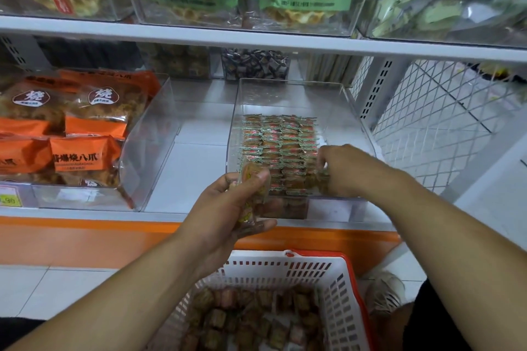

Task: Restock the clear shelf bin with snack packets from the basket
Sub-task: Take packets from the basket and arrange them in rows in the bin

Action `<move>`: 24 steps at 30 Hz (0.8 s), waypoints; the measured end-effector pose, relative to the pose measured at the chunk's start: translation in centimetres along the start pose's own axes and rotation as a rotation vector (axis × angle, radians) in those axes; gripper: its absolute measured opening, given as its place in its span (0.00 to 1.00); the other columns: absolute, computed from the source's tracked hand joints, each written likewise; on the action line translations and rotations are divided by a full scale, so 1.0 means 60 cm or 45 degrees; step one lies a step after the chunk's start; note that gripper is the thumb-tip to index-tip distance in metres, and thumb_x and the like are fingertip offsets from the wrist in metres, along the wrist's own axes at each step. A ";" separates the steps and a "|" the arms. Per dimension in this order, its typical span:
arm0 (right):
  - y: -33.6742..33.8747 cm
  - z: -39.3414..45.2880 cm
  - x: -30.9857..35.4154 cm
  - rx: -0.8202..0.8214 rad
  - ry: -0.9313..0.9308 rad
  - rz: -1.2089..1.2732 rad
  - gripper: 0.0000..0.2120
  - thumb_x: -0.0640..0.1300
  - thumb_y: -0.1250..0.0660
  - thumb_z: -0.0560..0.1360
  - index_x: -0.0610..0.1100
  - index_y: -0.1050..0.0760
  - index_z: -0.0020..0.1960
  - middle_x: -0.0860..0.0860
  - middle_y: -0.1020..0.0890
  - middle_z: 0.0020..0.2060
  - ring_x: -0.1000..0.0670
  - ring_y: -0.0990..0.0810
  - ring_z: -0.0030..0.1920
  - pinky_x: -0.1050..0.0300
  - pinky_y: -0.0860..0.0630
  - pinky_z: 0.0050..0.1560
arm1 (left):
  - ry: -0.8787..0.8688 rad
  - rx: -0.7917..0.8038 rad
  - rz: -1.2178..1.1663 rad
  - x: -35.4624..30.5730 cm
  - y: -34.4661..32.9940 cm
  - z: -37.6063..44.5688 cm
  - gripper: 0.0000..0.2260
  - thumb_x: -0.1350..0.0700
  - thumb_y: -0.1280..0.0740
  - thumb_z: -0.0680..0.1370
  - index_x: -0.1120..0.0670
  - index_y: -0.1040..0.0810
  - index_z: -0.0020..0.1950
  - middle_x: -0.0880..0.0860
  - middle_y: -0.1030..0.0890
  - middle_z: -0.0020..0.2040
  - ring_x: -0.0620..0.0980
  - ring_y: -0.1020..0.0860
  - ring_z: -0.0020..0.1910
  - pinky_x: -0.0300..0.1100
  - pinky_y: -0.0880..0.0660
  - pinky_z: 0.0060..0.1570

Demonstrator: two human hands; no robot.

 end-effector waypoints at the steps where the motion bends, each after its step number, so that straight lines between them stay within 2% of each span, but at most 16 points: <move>1: -0.013 0.011 0.000 0.020 -0.022 0.028 0.19 0.32 0.34 0.73 0.43 0.29 0.62 0.42 0.22 0.55 0.44 0.25 0.49 0.57 0.33 0.34 | 0.006 -0.004 0.002 0.000 0.000 0.000 0.32 0.48 0.21 0.62 0.56 0.22 0.63 0.58 0.14 0.55 0.56 0.13 0.50 0.43 0.18 0.34; 6: -0.055 0.050 -0.015 0.025 -0.203 0.314 0.27 0.34 0.30 0.75 0.37 0.37 0.70 0.37 0.26 0.63 0.39 0.23 0.61 0.56 0.30 0.47 | 0.050 0.010 0.018 0.002 -0.001 -0.003 0.34 0.48 0.20 0.61 0.56 0.22 0.65 0.57 0.13 0.53 0.55 0.13 0.49 0.44 0.18 0.35; 9: -0.060 0.051 -0.020 0.083 -0.253 0.332 0.31 0.35 0.29 0.75 0.36 0.41 0.73 0.38 0.24 0.62 0.40 0.22 0.60 0.54 0.25 0.48 | 0.087 0.038 0.021 0.004 0.002 -0.003 0.33 0.48 0.20 0.62 0.55 0.21 0.65 0.57 0.13 0.53 0.54 0.13 0.49 0.44 0.18 0.36; 11: -0.052 0.039 -0.017 0.132 -0.257 0.269 0.31 0.33 0.31 0.75 0.37 0.41 0.74 0.38 0.26 0.63 0.40 0.22 0.60 0.54 0.24 0.45 | 0.120 0.068 0.007 0.004 0.000 -0.005 0.32 0.47 0.19 0.63 0.54 0.20 0.64 0.58 0.14 0.56 0.53 0.13 0.49 0.43 0.18 0.37; 13: -0.020 0.018 -0.009 0.019 -0.195 0.185 0.29 0.30 0.33 0.74 0.41 0.37 0.72 0.40 0.29 0.64 0.39 0.22 0.58 0.53 0.26 0.45 | 0.147 0.100 -0.015 0.003 -0.003 -0.005 0.32 0.45 0.20 0.64 0.54 0.20 0.65 0.58 0.14 0.57 0.52 0.13 0.47 0.42 0.18 0.36; 15: 0.025 -0.010 0.010 -0.280 -0.021 0.276 0.21 0.37 0.31 0.76 0.48 0.30 0.67 0.48 0.26 0.63 0.45 0.20 0.54 0.53 0.25 0.48 | 0.159 0.128 -0.040 0.002 -0.005 -0.005 0.32 0.43 0.21 0.65 0.53 0.21 0.66 0.58 0.14 0.56 0.51 0.13 0.45 0.41 0.19 0.35; 16: 0.042 -0.027 0.022 -0.374 0.100 0.472 0.15 0.44 0.31 0.79 0.53 0.26 0.64 0.54 0.22 0.60 0.51 0.19 0.52 0.55 0.24 0.47 | 0.161 0.148 -0.037 0.002 -0.006 -0.005 0.31 0.42 0.21 0.65 0.52 0.20 0.65 0.57 0.13 0.55 0.50 0.14 0.46 0.41 0.19 0.35; 17: 0.052 -0.046 0.038 -0.346 0.250 0.707 0.11 0.53 0.33 0.79 0.58 0.24 0.62 0.60 0.20 0.57 0.58 0.19 0.50 0.59 0.25 0.47 | 0.159 0.169 -0.023 0.001 -0.007 -0.006 0.30 0.40 0.22 0.66 0.51 0.18 0.64 0.55 0.13 0.55 0.50 0.14 0.46 0.40 0.19 0.35; 19: 0.047 -0.081 0.081 -0.043 0.505 1.025 0.16 0.63 0.34 0.77 0.62 0.22 0.63 0.63 0.17 0.55 0.63 0.18 0.53 0.61 0.23 0.52 | 0.149 0.219 0.024 0.001 -0.011 -0.007 0.25 0.36 0.25 0.68 0.49 0.15 0.60 0.53 0.13 0.53 0.48 0.14 0.45 0.40 0.20 0.35; 20: 0.037 -0.092 0.095 0.063 0.552 1.075 0.17 0.63 0.32 0.76 0.60 0.22 0.63 0.62 0.17 0.55 0.61 0.18 0.54 0.58 0.21 0.55 | 0.145 0.251 0.044 0.001 -0.014 -0.008 0.24 0.33 0.28 0.69 0.48 0.14 0.58 0.52 0.13 0.50 0.46 0.15 0.44 0.39 0.21 0.35; 22: 0.018 -0.098 0.106 0.129 0.572 1.180 0.15 0.53 0.28 0.76 0.55 0.21 0.62 0.56 0.15 0.53 0.53 0.15 0.52 0.53 0.18 0.53 | 0.139 0.287 0.047 0.002 -0.019 -0.009 0.29 0.28 0.34 0.70 0.49 0.13 0.58 0.51 0.15 0.46 0.45 0.16 0.42 0.38 0.21 0.35; 24: 0.015 -0.096 0.103 0.063 0.543 1.382 0.14 0.43 0.24 0.74 0.52 0.20 0.57 0.53 0.15 0.49 0.50 0.14 0.48 0.57 0.17 0.46 | 0.150 0.246 -0.009 0.002 -0.018 -0.006 0.35 0.25 0.39 0.70 0.52 0.13 0.56 0.54 0.16 0.45 0.48 0.17 0.40 0.40 0.21 0.33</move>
Point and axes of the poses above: each hand's wrist, its own z-axis towards the middle knuckle, its own y-axis out of the back of the hand, x = y × z, the point moved 5 cm from there along z, towards the middle knuckle
